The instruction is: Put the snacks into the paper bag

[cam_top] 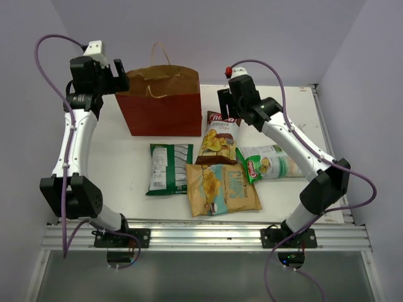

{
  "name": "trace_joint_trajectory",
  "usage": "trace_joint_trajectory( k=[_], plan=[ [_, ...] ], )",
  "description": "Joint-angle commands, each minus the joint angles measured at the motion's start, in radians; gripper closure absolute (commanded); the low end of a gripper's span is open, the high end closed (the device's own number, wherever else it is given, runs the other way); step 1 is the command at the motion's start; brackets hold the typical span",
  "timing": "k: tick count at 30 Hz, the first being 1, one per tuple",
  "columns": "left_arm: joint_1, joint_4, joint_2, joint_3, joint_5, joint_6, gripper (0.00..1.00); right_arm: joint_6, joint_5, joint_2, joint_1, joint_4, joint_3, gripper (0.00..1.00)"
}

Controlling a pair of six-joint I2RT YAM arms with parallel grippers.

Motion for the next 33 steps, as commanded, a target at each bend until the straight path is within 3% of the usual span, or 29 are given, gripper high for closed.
trace_joint_trajectory(
  k=[1, 10, 13, 15, 16, 17, 19, 26, 33],
  plan=[
    [0.004, 0.068, 0.043, 0.001, -0.008, 0.002, 0.07, -0.011, 0.005, -0.004, 0.004, -0.024, 0.058, 0.27],
    [0.004, 0.113, 0.124, -0.001, 0.003, -0.004, 0.18, -0.032, 0.001, -0.004, 0.004, -0.006, 0.051, 0.27],
    [0.004, 0.123, 0.144, -0.002, -0.010, -0.004, 0.38, -0.032, -0.004, -0.004, 0.004, 0.006, 0.031, 0.27],
    [0.004, 0.125, 0.160, 0.001, -0.011, -0.002, 0.57, -0.030, -0.007, -0.001, 0.004, 0.016, 0.016, 0.27],
    [0.004, 0.126, 0.166, 0.002, -0.007, -0.004, 0.60, -0.021, -0.016, 0.001, 0.004, 0.019, 0.008, 0.27],
    [0.004, 0.126, 0.170, 0.004, -0.005, -0.004, 0.77, -0.018, -0.010, 0.001, 0.002, 0.023, 0.000, 0.26],
    [0.004, 0.125, 0.181, 0.007, -0.003, -0.010, 0.98, -0.002, 0.007, -0.002, -0.001, 0.045, -0.030, 0.24],
    [0.004, 0.100, 0.148, -0.009, 0.006, -0.022, 1.00, 0.110, -0.157, 0.097, -0.177, 0.088, -0.110, 0.19],
    [0.003, 0.099, 0.111, -0.055, 0.020, -0.030, 1.00, 0.113, -0.402, 0.283, -0.222, 0.137, -0.121, 0.15]
  ],
)
